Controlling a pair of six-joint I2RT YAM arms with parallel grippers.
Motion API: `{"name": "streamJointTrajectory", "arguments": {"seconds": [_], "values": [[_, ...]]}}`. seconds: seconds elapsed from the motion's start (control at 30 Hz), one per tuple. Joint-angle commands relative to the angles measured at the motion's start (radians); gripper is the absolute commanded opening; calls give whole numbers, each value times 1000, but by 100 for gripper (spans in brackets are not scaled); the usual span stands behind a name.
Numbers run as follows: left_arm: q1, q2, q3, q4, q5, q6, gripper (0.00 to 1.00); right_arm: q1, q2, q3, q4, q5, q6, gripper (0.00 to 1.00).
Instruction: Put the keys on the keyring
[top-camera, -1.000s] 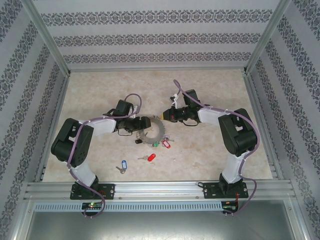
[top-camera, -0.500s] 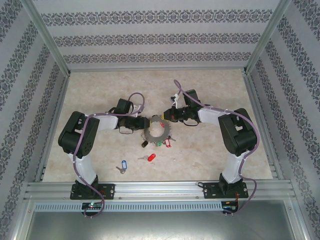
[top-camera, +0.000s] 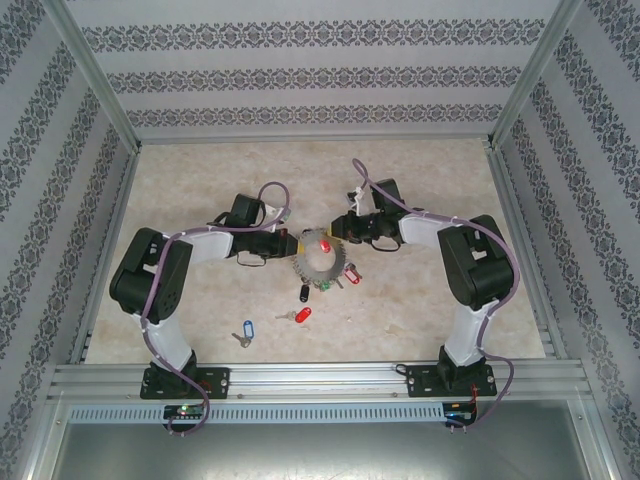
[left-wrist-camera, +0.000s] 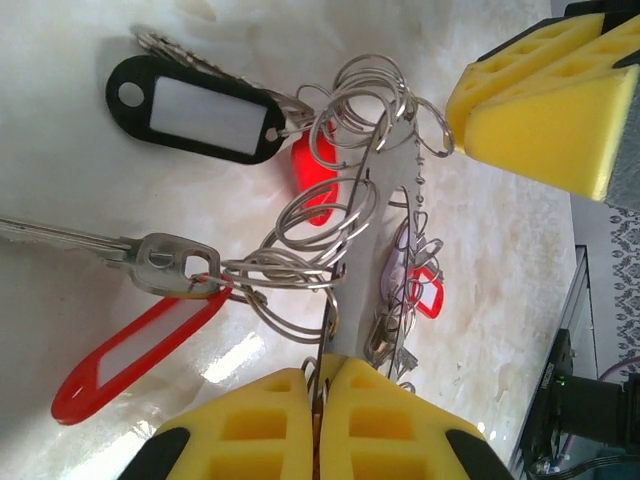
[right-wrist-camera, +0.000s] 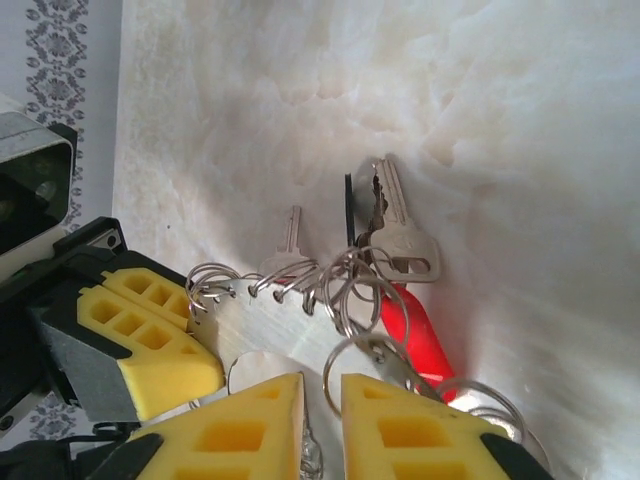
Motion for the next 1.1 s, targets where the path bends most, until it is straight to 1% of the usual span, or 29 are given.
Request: {"name": "streamJointTrajectory", "arguments": {"seconds": [0.0, 0.07, 0.13, 0.2, 0.27, 0.3, 0.33, 0.4, 0.43, 0.47, 0.53, 0.6, 0.67, 0.7, 0.73, 0.8, 0.83, 0.87, 0.9, 0.97, 1.07], "values": [[20, -104, 22, 4, 27, -30, 0, -35, -130, -35, -18, 11, 10, 27], [30, -167, 31, -23, 48, -33, 0, -65, -223, -60, -44, 57, 12, 42], [40, -232, 50, -74, 78, -19, 0, -93, -326, -91, -63, 108, 3, 42], [48, -303, 91, -168, 107, 31, 0, -113, -441, -127, -79, 187, -9, 49], [55, -368, 148, -297, 115, 112, 0, -125, -560, -168, -75, 274, -38, 53], [57, -398, 175, -363, 127, 178, 0, -128, -617, -194, -59, 318, -62, 53], [61, -418, 206, -435, 165, 265, 0, -127, -674, -234, -21, 338, -106, 53], [62, -453, 266, -578, 179, 427, 0, -126, -766, -307, 71, 353, -192, 53], [67, -471, 295, -641, 216, 514, 0, -126, -809, -341, 102, 349, -228, 58], [70, -488, 323, -701, 227, 600, 0, -125, -846, -364, 118, 333, -269, 60], [70, -502, 373, -798, 213, 742, 0, -123, -899, -382, 105, 282, -379, 57], [72, -485, 425, -902, 190, 900, 0, -118, -930, -391, 81, 232, -458, 50], [74, -453, 461, -949, 125, 991, 0, -100, -959, -412, 80, 165, -538, 47], [74, -439, 470, -966, 112, 1043, 0, -88, -973, -428, 85, 151, -578, 45], [74, -424, 476, -973, 90, 1089, 0, -63, -991, -451, 99, 149, -638, 44], [75, -394, 501, -978, 52, 1148, 0, -4, -1020, -490, 106, 159, -778, 36], [75, -377, 519, -975, 44, 1165, 0, 31, -1033, -498, 86, 165, -870, 34], [75, -352, 549, -980, 51, 1167, 0, 64, -1040, -508, 80, 198, -916, 34], [76, -325, 583, -1010, 82, 1167, 0, 82, -1042, -519, 91, 231, -939, 33], [75, -244, 707, -1158, 183, 1205, 0, 99, -1038, -541, 132, 265, -965, 32], [85, -116, 860, -1362, 314, 1199, 0, 111, -1033, -567, 189, 330, -995, 32]]}}
